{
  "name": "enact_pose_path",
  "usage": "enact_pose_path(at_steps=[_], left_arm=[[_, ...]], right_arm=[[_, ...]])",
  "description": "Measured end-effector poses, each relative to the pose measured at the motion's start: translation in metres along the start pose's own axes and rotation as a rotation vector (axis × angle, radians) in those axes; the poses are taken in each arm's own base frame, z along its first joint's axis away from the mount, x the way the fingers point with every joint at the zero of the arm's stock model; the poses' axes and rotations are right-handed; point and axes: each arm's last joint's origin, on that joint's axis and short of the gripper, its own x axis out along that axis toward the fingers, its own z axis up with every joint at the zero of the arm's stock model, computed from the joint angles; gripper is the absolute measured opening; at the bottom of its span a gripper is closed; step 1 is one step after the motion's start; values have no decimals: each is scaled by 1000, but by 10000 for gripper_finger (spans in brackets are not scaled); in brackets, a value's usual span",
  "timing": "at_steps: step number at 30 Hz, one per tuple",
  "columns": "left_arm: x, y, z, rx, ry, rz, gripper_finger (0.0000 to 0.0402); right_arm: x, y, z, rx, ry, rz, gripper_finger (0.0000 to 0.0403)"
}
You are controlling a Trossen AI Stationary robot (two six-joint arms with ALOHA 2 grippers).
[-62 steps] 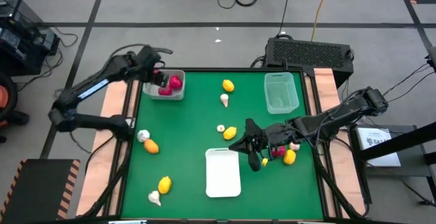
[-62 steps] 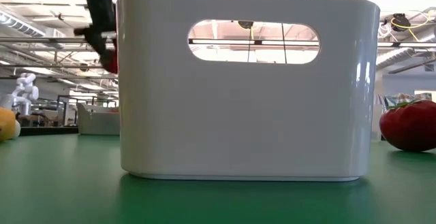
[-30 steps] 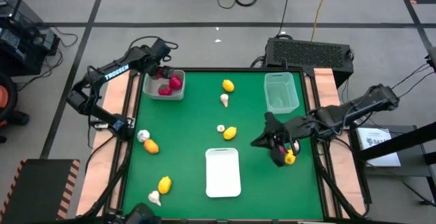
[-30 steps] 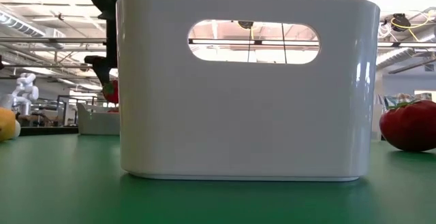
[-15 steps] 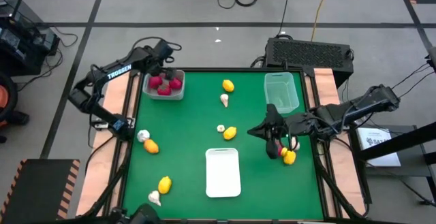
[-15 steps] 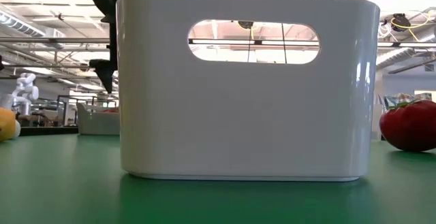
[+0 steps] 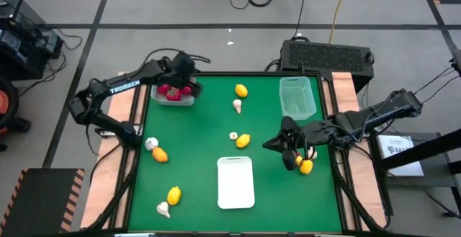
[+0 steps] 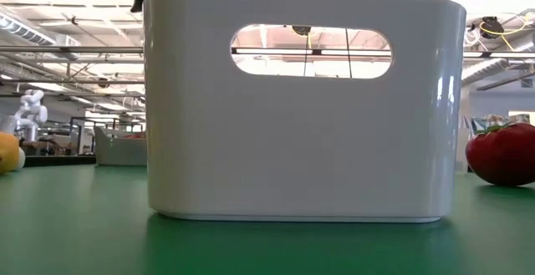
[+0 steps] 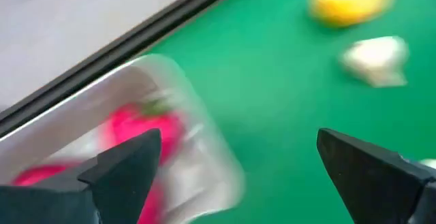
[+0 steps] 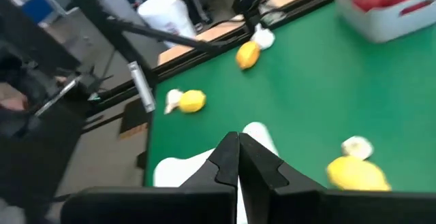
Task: Sort produce into baskets
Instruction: Put the tomato into the gray bin
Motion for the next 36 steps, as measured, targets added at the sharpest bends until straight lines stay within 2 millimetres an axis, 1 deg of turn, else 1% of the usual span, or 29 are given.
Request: enact_pose_path(at_steps=[5,7,10,14,17,19,23,27,30,32,36], left_arm=[[-9,-60,-3,147,-145,-225,398],[-10,-86,-6,200,-202,-295,398],[-8,-118,-14,262,-263,-371,398],[-6,-155,-23,303,-367,-433,398],[0,-177,-30,325,-423,-484,398],[4,-190,-35,337,-447,-520,398],[13,-213,-45,421,-405,-533,398],[14,-233,-49,492,-394,-555,398],[15,-242,-51,511,-385,-566,398],[16,-245,-51,514,-383,-568,398],[15,-244,-50,515,-384,-554,398]], right_arm=[[-2,5,-11,76,109,42,0],[-4,6,-18,120,173,32,0],[-7,6,-28,191,251,-4,0],[-12,5,-42,264,358,-79,0],[-18,3,-51,309,427,-152,0],[-20,2,-56,321,458,-186,0],[-26,0,-64,318,513,-248,2],[-32,-5,-71,297,574,-332,21],[-36,-10,-76,268,614,-402,51],[-36,-11,-77,229,623,-422,79],[-30,-12,-78,112,572,-441,149]])
